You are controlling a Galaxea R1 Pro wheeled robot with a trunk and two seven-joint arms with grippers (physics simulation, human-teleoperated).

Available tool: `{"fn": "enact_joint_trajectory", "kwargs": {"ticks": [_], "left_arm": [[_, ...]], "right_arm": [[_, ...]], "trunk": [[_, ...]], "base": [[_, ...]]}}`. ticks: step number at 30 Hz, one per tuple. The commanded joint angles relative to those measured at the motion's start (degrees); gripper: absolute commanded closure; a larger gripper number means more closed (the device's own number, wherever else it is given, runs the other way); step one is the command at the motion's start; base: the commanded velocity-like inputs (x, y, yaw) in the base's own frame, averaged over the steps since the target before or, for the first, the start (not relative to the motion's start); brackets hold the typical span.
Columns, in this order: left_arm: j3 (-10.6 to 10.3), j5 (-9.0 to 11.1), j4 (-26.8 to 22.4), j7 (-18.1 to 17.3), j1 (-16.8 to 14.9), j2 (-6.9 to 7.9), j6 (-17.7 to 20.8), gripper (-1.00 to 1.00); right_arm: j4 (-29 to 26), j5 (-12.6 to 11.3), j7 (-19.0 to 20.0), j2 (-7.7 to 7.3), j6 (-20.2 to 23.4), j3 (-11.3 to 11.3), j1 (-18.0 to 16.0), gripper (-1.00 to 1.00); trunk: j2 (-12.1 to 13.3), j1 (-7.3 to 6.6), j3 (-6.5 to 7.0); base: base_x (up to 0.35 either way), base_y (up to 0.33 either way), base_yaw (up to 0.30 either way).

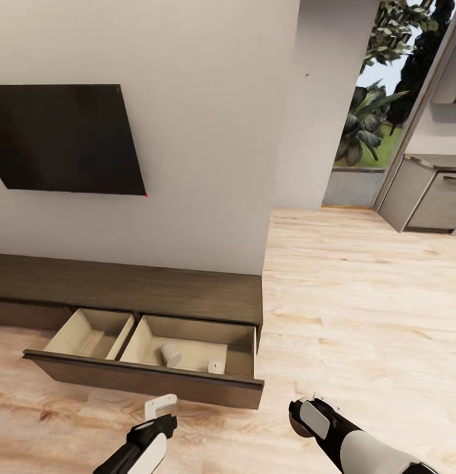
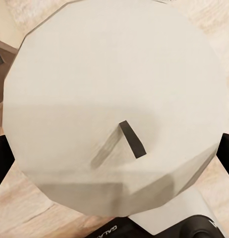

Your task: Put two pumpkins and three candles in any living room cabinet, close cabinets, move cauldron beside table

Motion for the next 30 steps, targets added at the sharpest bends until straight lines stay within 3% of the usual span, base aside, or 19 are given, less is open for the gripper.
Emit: {"fn": "enact_joint_trajectory", "kwargs": {"ticks": [1, 19, 24, 26, 30], "left_arm": [[-0.18, 0.28, -0.20, 0.47, -0.06, 0.09, 0.23, -1.00], [0.92, 1.41, -0.49, 0.36, 0.11, 0.49, 0.89, -1.00], [6.14, 1.95, -0.78, 0.24, 0.07, 1.00, 3.33, -1.00], [8.20, 1.91, -1.30, 0.30, -0.71, 1.87, 7.86, -1.00], [14.36, 1.84, -9.50, 0.66, -3.52, 5.36, 21.44, -1.00]], "right_arm": [[-0.12, -0.15, -0.36, -0.05, 0.33, 0.38, -0.04, 1.00], [-0.08, -0.12, -0.27, -0.02, -0.87, 0.55, -0.04, 1.00], [-0.05, -0.08, -0.25, -0.14, -2.17, 0.55, -0.04, 1.00], [-0.05, -0.09, -0.25, -0.16, -2.31, 0.55, -0.04, 1.00], [-0.05, -0.07, -0.03, -0.17, -2.49, 0.55, -0.04, 1.00]], "trunk": [[-0.06, 0.01, -0.07], [7.16, -3.94, 3.16], [9.17, -5.04, 4.06], [9.97, -5.48, 4.42], [11.58, -6.36, 5.14]], "base": [[0.006, 0.000, 0.000], [0.000, 0.000, 0.000], [0.000, 0.000, 0.000], [0.000, 0.000, 0.000], [0.000, 0.000, 0.000]]}}
